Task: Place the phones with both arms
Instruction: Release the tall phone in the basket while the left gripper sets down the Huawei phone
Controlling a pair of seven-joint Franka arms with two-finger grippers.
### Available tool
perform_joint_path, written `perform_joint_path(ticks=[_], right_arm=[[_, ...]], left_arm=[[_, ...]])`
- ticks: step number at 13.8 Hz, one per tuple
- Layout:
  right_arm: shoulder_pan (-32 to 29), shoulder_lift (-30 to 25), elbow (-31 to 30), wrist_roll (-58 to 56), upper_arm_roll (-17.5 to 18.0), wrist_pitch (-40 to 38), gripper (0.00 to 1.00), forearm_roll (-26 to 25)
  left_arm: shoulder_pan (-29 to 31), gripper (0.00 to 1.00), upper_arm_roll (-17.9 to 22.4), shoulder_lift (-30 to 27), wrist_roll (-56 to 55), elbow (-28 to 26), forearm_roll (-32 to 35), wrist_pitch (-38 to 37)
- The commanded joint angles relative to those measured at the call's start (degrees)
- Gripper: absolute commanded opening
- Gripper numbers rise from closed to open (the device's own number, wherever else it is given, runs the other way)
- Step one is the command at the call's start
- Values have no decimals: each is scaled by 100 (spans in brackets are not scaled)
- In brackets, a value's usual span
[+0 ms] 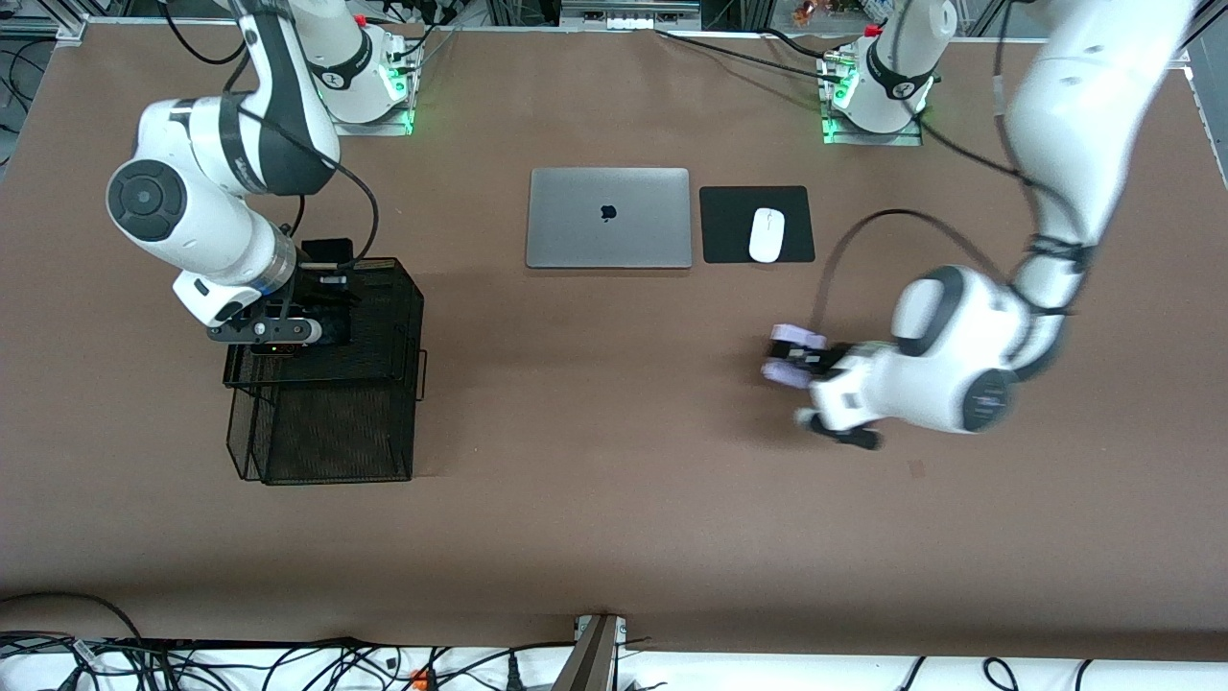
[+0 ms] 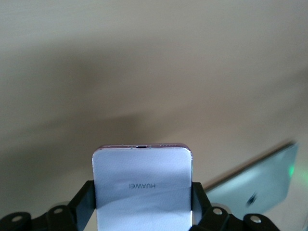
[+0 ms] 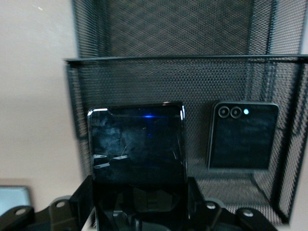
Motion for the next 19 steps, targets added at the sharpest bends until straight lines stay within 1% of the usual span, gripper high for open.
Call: perform_joint_path(ticks=[1, 2, 3, 4, 5, 6, 7, 8, 9, 10, 12, 13, 14, 15, 17, 19], right_arm=[[108, 106, -450, -142, 30, 744, 0, -37], [82, 194, -460, -212, 30, 832, 0, 7], [73, 282, -451, -213, 30, 885, 9, 95], [64, 318, -434, -213, 30, 895, 22, 252], [38, 370, -407, -213, 30, 895, 56, 349], [38, 440, -364, -222, 30, 886, 100, 498], [38, 450, -267, -239, 30, 825, 100, 534], [38, 450, -179, -274, 21, 790, 100, 544], [20, 424, -109, -292, 21, 720, 100, 544], [-6, 380, 31, -327, 4, 519, 100, 544], [-15, 379, 592, -406, -206, -305, 100, 535], [-15, 379, 882, -406, -268, -718, 100, 526], [-24, 379, 1172, -380, -277, -1114, 100, 517], [-33, 388, 1419, -354, -321, -1405, 100, 491], [-50, 449, 1684, -327, -348, -1610, 100, 473], [-15, 502, 1781, -292, -287, -1584, 100, 508]], left_arm=[[-972, 36, 98, 51, -1258, 151, -90, 819], [-1306, 36, 124, 139, -1699, 116, -54, 1188], [-1605, 36, 186, 288, -2060, 116, -54, 1514], [-1913, 36, 299, 437, -2342, 116, -45, 1839], [-2264, 36, 544, 569, -2467, 98, -45, 2225], [-2642, 36, 851, 692, -2538, 107, -54, 2603], [-2889, 37, 1054, 720, -2686, 98, -98, 2799], [-2953, 43, 1100, 729, -2905, 107, -81, 2861], [-2962, 62, 1100, 720, -2995, 98, -46, 2879], [-2962, 100, 1109, 703, -2996, 81, -37, 2871], [-2918, 100, 1118, 589, -2995, 81, -37, 2792], [-2857, 100, 1118, 405, -2987, 63, -37, 2722], [-2804, 100, 1144, 169, -2995, 63, -37, 2356], [-2708, 100, 1249, -147, -2987, 80, -28, 1691], [-2524, 100, 1521, -859, -2934, 89, 330, 486], [-2033, 100, 1548, -1413, -2890, 133, 796, -570]])
